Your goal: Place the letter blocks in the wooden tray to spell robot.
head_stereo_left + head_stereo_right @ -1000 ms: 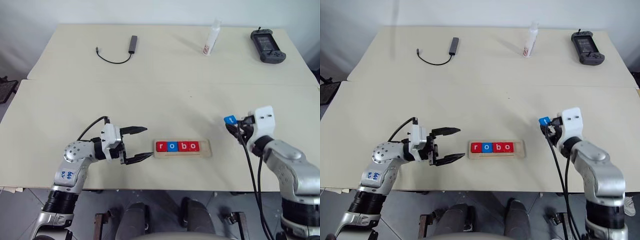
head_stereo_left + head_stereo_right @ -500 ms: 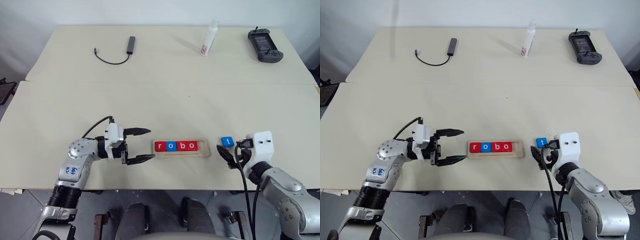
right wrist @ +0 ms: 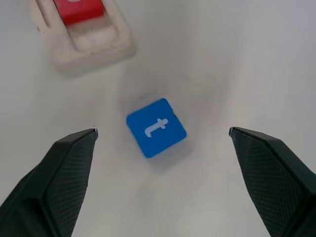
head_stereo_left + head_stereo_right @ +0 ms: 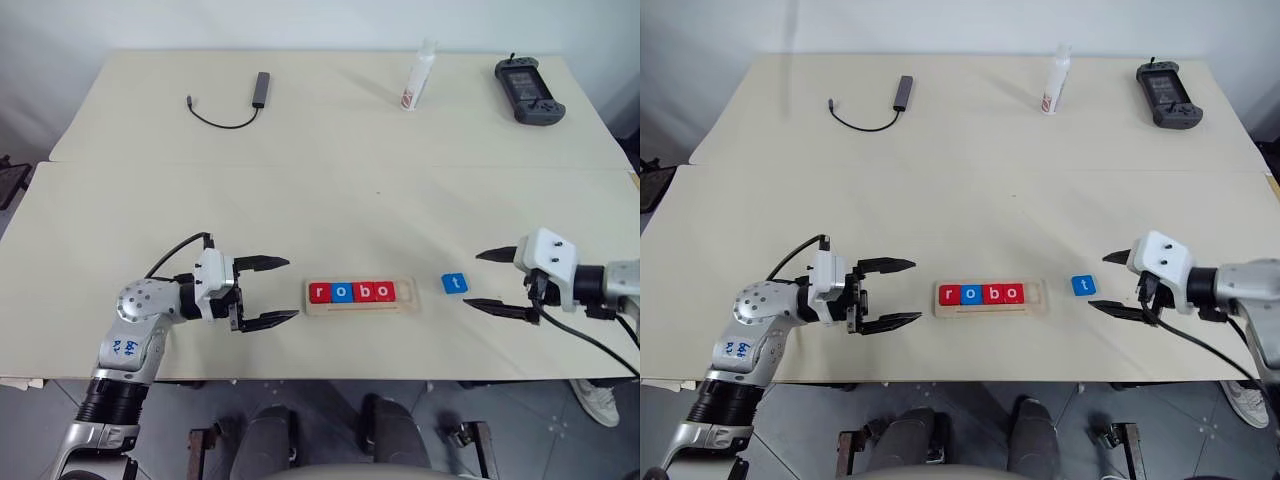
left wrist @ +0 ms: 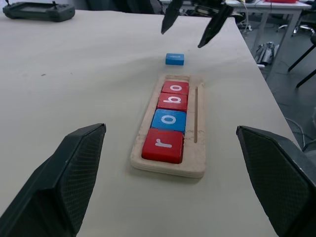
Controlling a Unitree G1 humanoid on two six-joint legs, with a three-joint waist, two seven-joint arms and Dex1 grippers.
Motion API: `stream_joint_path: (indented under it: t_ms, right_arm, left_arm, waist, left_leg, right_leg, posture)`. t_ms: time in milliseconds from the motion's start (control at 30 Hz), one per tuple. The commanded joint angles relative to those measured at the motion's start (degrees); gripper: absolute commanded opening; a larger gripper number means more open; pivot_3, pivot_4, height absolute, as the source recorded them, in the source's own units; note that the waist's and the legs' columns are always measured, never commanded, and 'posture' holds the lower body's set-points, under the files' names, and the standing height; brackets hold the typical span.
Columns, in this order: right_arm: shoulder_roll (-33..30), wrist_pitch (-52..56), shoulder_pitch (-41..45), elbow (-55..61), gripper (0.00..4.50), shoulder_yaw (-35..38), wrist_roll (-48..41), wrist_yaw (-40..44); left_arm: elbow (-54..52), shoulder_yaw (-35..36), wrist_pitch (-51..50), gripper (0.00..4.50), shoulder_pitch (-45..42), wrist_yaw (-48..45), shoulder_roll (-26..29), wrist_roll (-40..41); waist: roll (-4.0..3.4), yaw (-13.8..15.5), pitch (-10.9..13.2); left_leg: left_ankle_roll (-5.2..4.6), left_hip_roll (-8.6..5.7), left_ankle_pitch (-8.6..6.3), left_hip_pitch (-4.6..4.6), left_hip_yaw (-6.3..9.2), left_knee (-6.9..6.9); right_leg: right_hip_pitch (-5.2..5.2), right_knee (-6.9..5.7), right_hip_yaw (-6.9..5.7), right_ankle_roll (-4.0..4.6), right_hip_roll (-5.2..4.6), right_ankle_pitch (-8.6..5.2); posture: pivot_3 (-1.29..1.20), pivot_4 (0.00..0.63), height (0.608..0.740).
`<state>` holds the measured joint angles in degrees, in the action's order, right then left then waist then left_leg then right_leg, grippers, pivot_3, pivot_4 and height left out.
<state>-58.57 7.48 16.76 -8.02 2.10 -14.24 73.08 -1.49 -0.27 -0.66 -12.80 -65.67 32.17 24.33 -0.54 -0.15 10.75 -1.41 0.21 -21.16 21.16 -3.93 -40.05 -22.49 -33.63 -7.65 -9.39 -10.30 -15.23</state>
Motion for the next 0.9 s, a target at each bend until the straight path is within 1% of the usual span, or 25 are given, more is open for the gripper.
stream_joint_path:
  t_ms: [33,133,233,267,467,500,567,667,833,900]
  right_arm:
    - [0.9,-3.4,5.5,-6.6,4.47,-2.8,1.5,4.7]
    - [2.3,-5.2,9.1,-11.1,4.47,-5.9,3.2,7.4]
    - [3.8,-6.3,11.1,-13.8,3.91,-7.2,4.1,8.4]
    - [4.1,-6.6,11.5,-14.4,3.65,-7.4,4.3,8.7]
    - [5.0,-8.5,12.4,-15.2,1.67,-7.4,4.1,10.1]
    - [5.1,-8.8,12.4,-14.9,1.46,-7.2,4.0,10.1]
    - [4.8,-9.0,12.3,-13.2,1.46,-7.1,4.1,10.1]
    - [4.4,-4.6,12.5,-8.8,1.46,-6.8,2.8,10.0]
    - [4.1,9.6,12.5,4.4,1.46,-7.3,-1.3,9.6]
    - [4.5,13.4,12.7,8.5,1.46,-7.9,-2.0,8.9]
  left_arm:
    - [-3.7,1.5,-0.3,4.50,1.0,0.5,1.1,0.9]
    - [-5.6,1.8,-0.6,4.50,2.8,0.9,1.6,1.0]
    - [-7.1,2.0,-1.2,4.50,4.1,1.6,1.8,1.0]
    - [-7.5,2.1,-1.3,4.50,4.4,1.8,1.9,1.1]
    - [-8.2,2.4,-1.7,4.50,5.1,2.4,2.1,1.0]
    - [-8.2,2.6,-1.8,4.50,5.1,2.6,2.2,1.0]
    - [-8.0,3.2,-1.8,4.50,5.1,2.9,2.5,1.0]
    - [-7.6,4.0,-1.7,4.50,5.4,3.0,3.0,1.0]
    - [-7.7,3.9,-1.5,4.50,6.2,3.4,3.0,0.9]
    - [-7.9,3.7,-1.6,4.50,6.3,3.8,2.7,0.8]
  waist:
    - [0.00,0.1,0.0]
    - [0.00,0.1,0.0]
    - [0.00,0.1,0.0]
    - [0.00,0.1,0.0]
    - [-0.01,0.1,0.0]
    - [-0.01,0.1,0.0]
    - [-0.01,0.1,0.0]
    - [-0.02,0.1,0.0]
    - [-0.02,0.1,0.0]
    - [-0.03,0.1,0.0]
  left_leg:
    - [0.00,-0.01,0.00,0.02,0.00,-0.02]
    - [0.00,-0.03,0.00,0.03,0.04,-0.04]
    - [0.00,-0.02,0.00,0.04,0.06,-0.03]
    - [0.00,-0.02,0.00,0.04,0.06,-0.03]
    - [0.01,-0.01,0.01,0.03,0.06,-0.05]
    - [0.02,-0.02,0.01,0.03,0.05,-0.05]
    - [0.01,-0.02,0.01,0.03,0.05,-0.04]
    - [0.02,-0.01,0.01,0.03,0.05,-0.04]
    - [0.02,0.01,0.00,0.03,0.07,-0.04]
    - [0.03,0.01,0.00,0.03,0.10,-0.04]
  right_leg:
    - [0.00,0.01,0.00,0.00,-0.01,0.00]
    - [0.02,0.02,-0.02,0.00,-0.03,0.00]
    - [0.02,0.02,-0.06,0.00,-0.03,0.00]
    - [0.02,0.01,-0.05,0.00,-0.03,0.00]
    - [0.02,0.00,-0.05,0.00,-0.03,0.00]
    - [0.02,0.00,-0.04,0.00,-0.03,0.00]
    - [0.02,0.00,-0.04,0.00,-0.03,0.00]
    - [0.02,0.00,-0.04,0.00,-0.03,0.00]
    - [0.00,-0.01,-0.04,0.00,-0.02,0.00]
    - [0.00,-0.01,-0.04,0.00,-0.02,0.00]
  posture:
    - [0.00,0.150,0.740]
    - [0.00,0.150,0.740]
    - [0.00,0.150,0.740]
    - [0.00,0.150,0.740]
    - [0.00,0.150,0.740]
    - [0.00,0.150,0.740]
    - [0.00,0.150,0.740]
    - [0.00,0.150,0.740]
    - [0.00,0.150,0.740]
    - [0.00,0.150,0.740]
